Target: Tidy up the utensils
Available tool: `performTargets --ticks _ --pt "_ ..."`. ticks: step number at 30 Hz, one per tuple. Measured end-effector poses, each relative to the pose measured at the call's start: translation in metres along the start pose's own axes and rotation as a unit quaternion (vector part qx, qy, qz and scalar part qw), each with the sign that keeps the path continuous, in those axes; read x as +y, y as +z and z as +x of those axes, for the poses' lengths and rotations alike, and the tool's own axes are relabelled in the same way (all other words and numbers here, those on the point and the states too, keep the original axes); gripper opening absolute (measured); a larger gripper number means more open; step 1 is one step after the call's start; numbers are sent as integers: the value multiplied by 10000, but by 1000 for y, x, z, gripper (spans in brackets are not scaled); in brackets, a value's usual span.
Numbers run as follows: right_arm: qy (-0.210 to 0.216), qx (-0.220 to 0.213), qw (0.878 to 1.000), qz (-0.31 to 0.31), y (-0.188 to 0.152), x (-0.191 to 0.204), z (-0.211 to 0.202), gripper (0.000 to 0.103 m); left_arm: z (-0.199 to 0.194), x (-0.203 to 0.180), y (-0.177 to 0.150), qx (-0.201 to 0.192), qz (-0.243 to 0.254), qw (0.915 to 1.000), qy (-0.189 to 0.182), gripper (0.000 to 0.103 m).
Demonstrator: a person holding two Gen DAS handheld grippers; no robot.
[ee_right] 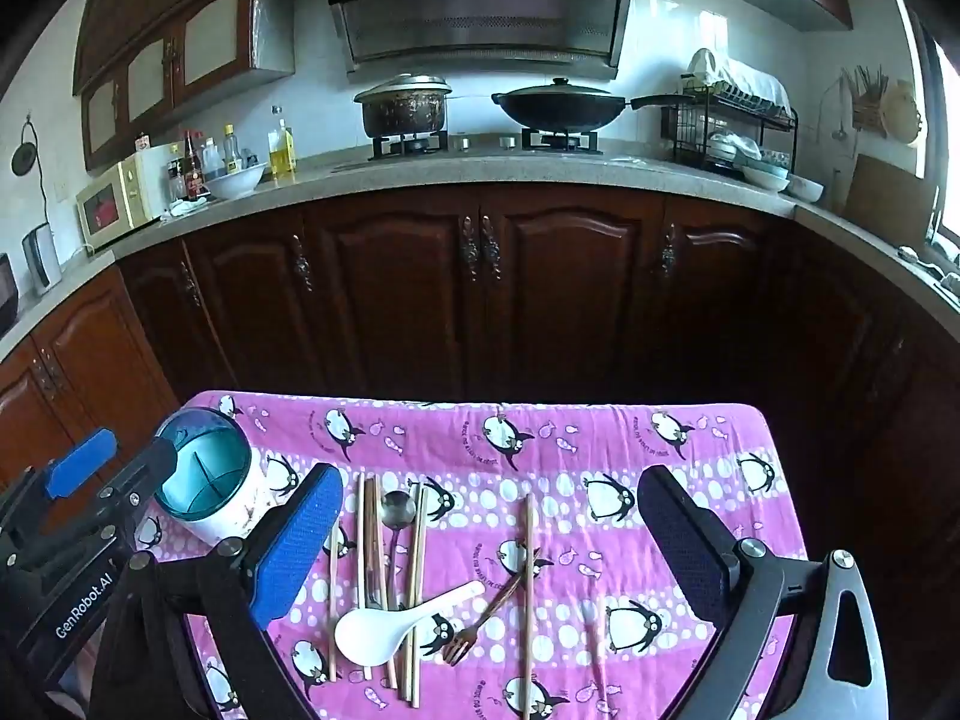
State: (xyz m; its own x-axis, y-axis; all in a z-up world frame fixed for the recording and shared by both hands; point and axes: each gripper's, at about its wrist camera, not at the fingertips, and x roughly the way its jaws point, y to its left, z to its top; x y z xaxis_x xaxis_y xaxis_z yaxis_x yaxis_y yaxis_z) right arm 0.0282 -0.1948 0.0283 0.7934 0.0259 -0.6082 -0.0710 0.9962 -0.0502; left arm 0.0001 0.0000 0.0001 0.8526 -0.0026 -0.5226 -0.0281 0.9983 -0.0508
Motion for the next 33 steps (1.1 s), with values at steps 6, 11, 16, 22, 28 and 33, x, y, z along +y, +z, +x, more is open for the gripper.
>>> performTargets --ticks 6,11,16,22,28,33 --pt "-1 5 10000 -19 0 -1 0 98 -5 -5 1 -28 -31 10000 -23 62" --pt "-8 2 10000 -3 0 -1 1 98 -2 0 0 -20 -73 10000 -27 62" --pt "21 5 10000 46 0 -2 1 98 -6 4 5 -39 -123 9999 -78 62" --pt "4 -11 10000 32 -1 -1 1 98 -2 5 3 -18 -134 9999 -81 62" --pt "4 11 10000 16 -2 -1 2 98 0 4 1 31 -68 10000 -6 62" --pt "6 50 10000 43 -1 -2 4 98 0 4 0 38 -37 10000 14 62"
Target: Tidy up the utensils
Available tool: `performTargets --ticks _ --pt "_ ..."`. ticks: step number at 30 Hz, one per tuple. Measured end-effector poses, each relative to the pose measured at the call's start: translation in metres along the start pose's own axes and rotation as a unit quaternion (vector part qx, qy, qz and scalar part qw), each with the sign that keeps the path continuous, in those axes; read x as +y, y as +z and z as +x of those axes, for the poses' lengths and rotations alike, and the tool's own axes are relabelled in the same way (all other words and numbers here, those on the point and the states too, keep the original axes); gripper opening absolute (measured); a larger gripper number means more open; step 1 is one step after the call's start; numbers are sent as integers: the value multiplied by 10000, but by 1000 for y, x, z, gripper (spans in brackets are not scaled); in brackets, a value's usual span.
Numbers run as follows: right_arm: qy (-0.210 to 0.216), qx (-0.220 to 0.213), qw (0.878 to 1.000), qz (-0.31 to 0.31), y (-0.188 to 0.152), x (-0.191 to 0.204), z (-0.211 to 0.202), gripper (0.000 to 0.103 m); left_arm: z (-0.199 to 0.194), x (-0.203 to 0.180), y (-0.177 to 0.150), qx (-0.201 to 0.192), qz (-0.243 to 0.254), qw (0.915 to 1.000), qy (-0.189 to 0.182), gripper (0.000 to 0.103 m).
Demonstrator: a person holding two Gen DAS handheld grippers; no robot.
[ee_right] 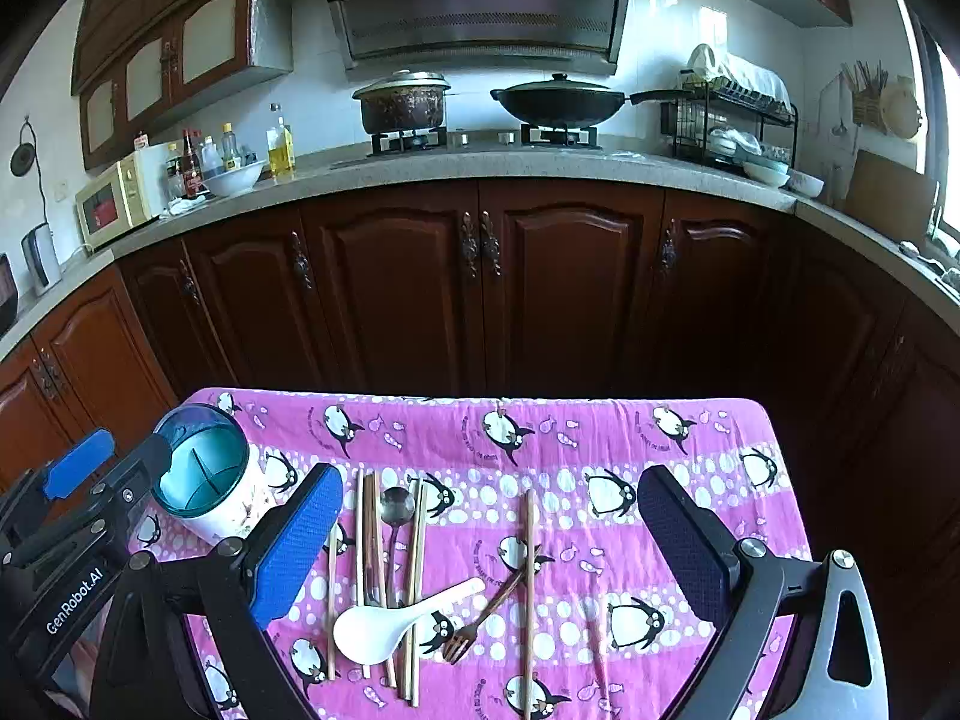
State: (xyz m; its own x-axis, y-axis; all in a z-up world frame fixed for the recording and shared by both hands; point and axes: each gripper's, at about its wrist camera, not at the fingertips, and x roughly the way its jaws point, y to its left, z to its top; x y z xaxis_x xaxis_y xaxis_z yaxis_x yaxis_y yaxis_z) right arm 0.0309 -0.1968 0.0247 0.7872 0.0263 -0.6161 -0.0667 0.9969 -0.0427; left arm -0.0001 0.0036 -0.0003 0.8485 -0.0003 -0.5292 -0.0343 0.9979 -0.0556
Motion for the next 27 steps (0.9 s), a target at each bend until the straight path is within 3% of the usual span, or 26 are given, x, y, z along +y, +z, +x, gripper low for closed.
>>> performTargets --ticks 27 --pt "-2 113 9999 12 -5 -4 7 98 4 4 -9 -53 -114 9999 -44 62"
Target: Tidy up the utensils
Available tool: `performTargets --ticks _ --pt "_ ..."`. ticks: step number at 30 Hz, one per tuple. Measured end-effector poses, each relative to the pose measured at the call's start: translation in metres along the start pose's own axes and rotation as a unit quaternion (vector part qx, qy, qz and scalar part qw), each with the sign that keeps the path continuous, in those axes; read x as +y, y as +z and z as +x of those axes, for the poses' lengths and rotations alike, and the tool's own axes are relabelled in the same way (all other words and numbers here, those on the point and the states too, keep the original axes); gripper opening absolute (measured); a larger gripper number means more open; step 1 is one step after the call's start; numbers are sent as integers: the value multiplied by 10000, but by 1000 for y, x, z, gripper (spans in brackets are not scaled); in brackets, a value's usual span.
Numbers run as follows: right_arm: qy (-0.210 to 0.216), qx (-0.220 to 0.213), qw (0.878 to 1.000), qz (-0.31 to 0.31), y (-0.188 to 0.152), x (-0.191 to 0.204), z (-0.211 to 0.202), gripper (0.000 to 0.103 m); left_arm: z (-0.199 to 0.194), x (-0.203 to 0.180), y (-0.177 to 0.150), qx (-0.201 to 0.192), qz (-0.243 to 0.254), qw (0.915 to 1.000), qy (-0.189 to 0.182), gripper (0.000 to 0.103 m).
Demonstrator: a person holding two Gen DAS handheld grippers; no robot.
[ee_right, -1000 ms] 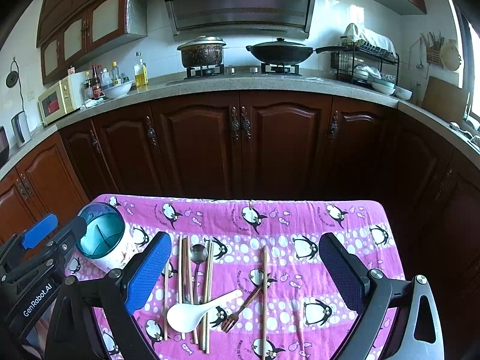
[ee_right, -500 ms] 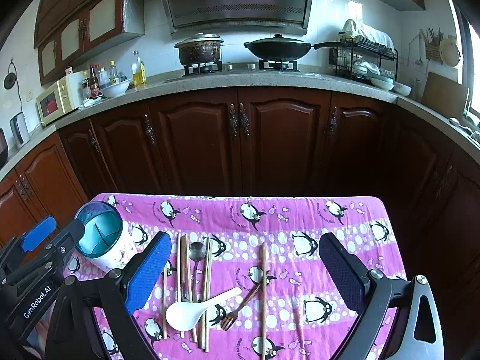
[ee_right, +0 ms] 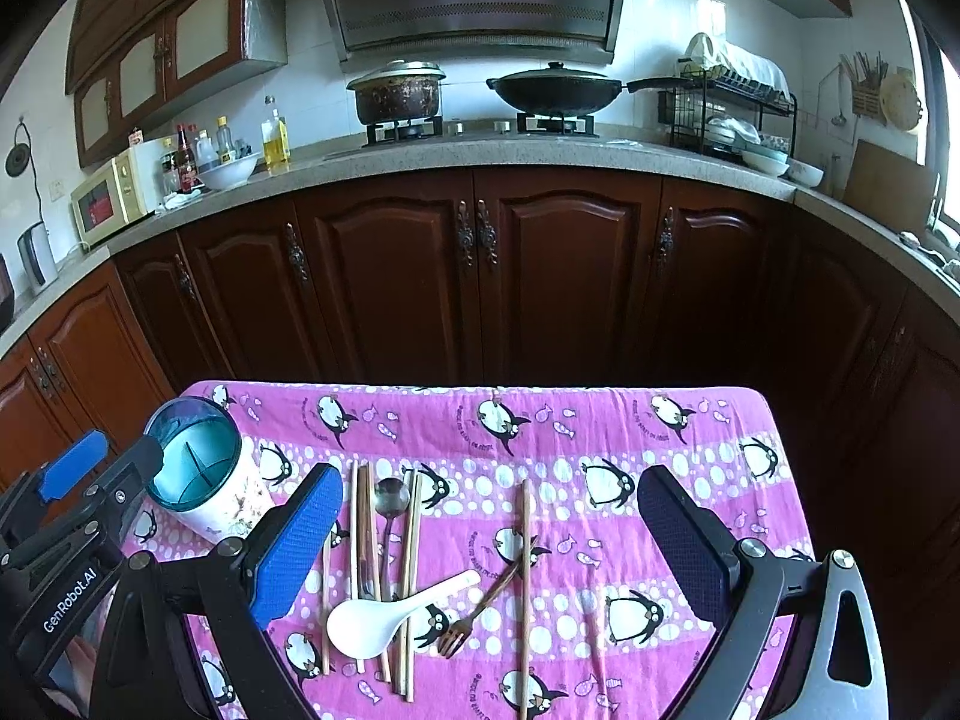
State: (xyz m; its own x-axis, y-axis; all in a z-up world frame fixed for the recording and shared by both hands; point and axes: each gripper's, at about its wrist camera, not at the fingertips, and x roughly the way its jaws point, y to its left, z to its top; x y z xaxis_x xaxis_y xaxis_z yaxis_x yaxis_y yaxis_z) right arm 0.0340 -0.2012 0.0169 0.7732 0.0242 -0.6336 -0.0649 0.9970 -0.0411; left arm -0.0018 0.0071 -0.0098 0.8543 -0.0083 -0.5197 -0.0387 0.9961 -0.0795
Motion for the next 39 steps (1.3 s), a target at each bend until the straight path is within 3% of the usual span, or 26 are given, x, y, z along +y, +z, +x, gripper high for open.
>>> performTargets --ticks 3,8,16,21,39 --pt "7 26 10000 -28 -1 1 1 98 3 -1 2 131 -183 9997 -91 62" --pt "5 45 10000 -72 -2 4 2 98 3 -2 1 56 -9 10000 -1 62" --pt "29 88 10000 -22 -3 3 5 98 4 1 4 323 -431 9983 -201 62" --pt "37 116 9999 -39 -4 3 7 98 3 0 5 387 -448 9981 -191 62" --pt "47 131 9999 -81 -7 6 8 98 4 -1 -3 171 -204 9996 -74 62"
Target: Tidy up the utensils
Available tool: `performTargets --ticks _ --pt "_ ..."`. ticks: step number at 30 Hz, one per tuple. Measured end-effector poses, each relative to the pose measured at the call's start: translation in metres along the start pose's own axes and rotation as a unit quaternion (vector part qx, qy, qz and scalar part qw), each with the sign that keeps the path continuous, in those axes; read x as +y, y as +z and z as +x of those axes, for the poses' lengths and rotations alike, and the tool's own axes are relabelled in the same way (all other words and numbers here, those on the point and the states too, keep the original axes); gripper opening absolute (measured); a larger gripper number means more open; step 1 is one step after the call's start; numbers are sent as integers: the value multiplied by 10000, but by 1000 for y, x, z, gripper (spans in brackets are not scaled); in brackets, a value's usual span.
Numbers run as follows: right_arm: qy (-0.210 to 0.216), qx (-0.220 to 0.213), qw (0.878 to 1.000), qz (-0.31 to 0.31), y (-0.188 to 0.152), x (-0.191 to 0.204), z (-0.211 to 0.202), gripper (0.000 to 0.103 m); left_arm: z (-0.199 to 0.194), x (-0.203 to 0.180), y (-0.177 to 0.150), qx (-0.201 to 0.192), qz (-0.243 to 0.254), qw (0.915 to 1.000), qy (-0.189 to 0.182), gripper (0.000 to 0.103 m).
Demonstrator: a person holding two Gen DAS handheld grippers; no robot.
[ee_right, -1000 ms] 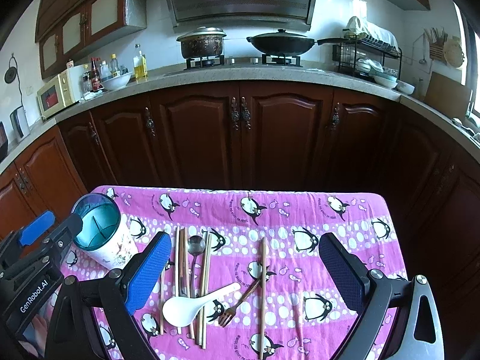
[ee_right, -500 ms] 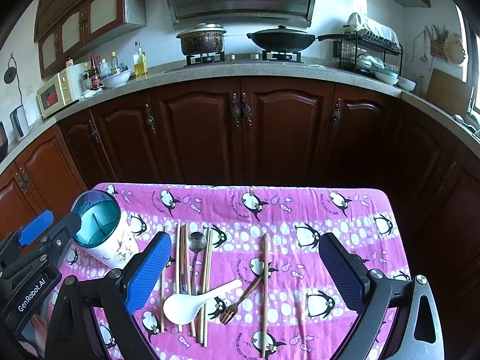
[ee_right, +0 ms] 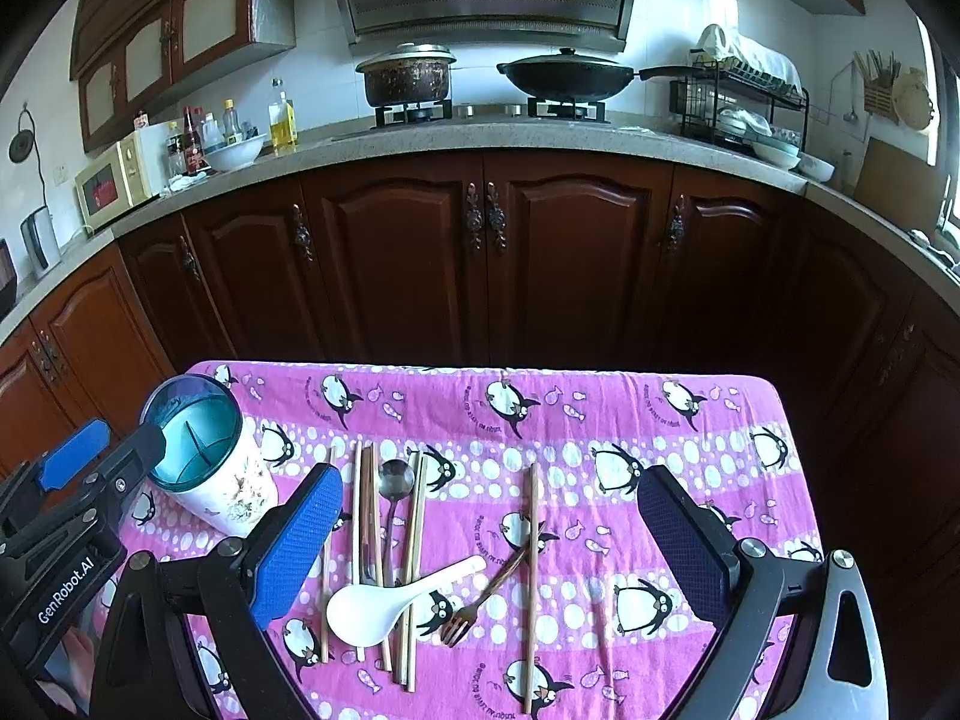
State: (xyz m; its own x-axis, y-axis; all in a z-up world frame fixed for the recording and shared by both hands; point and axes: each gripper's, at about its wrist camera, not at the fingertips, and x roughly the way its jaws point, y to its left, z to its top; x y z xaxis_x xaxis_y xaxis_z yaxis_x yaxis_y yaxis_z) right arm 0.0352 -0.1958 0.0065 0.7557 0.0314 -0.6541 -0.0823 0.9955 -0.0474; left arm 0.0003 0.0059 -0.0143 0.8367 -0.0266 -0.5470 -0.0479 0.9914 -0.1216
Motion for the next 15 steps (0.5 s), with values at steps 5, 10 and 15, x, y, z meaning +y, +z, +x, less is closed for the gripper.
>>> performTargets --ticks 5,10,15 --pt "9 16 10000 -3 0 0 0 98 0 1 0 58 -22 10000 -8 62" --pt "32 100 9999 -19 -1 -2 5 98 6 8 -3 172 -131 9997 -120 62" --pt "201 429 9988 82 -12 -13 23 98 25 26 -23 639 -257 9974 -223 62"
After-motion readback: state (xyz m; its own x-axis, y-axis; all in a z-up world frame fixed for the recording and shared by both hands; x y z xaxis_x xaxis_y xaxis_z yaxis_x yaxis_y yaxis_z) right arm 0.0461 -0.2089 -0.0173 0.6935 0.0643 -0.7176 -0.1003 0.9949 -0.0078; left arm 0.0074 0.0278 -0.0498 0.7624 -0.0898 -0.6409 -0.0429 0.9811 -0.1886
